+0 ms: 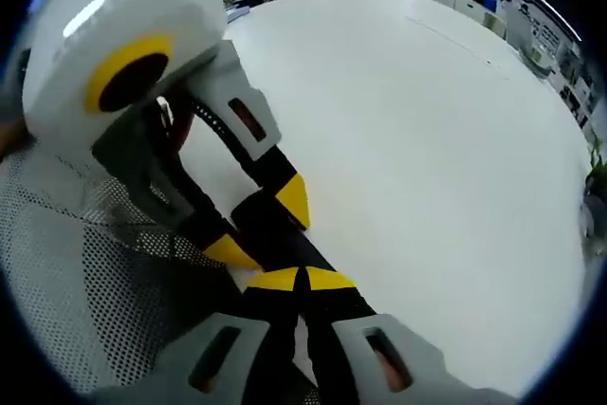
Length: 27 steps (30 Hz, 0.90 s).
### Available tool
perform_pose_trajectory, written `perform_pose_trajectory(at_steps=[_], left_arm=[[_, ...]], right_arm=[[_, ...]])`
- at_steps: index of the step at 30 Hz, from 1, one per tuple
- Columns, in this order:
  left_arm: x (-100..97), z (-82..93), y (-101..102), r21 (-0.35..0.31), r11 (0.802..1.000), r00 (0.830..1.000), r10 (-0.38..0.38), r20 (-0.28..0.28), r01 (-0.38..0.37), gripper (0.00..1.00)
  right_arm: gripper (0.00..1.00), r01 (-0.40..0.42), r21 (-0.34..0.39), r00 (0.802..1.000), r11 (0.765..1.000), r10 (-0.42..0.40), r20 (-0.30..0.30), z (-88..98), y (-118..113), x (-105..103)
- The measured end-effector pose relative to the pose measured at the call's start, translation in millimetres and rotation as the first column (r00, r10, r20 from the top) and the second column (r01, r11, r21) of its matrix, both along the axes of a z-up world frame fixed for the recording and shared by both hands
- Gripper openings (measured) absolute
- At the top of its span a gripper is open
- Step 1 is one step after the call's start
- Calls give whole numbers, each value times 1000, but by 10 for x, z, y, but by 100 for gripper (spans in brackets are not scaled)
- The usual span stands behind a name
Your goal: Press the specified remote control buttons in sequence, fully releasing each button before pressing the next.
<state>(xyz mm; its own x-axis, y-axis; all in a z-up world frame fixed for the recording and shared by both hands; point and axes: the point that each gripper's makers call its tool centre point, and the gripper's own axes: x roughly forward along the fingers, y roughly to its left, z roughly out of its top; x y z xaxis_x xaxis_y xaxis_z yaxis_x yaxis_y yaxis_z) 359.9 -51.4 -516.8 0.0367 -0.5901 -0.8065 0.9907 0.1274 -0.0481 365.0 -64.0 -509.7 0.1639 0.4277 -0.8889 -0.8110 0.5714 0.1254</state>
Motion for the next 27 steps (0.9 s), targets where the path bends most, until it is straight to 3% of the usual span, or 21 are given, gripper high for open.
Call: perform_pose_trajectory(at_steps=[7,10,15,19,24,27], left_arm=[[-2,-2,0,-1,1000,1000,-5,5,5,26],[2,-1,1,-1,1000,1000,-3,7,3,25],[15,0,0,-14,1000,1000,14,-5,-14,25],[19,3,0,-29,999,999,28,-18,-28,25],[19,5,-3,-31,999,999,29,-17,-29,25],[20,7,-5,-32,999,999,30,-20,-31,25]], right_arm=[[0,-77,-47,995,996,80,60,2,7,-7],[0,-169,-89,975,982,180,128,5,13,13],[0,-111,-38,988,993,114,101,12,7,27],[0,-110,-32,988,993,113,104,14,12,23],[0,-35,10,999,999,34,43,19,-4,32],[0,-29,46,999,999,27,41,65,35,46]])
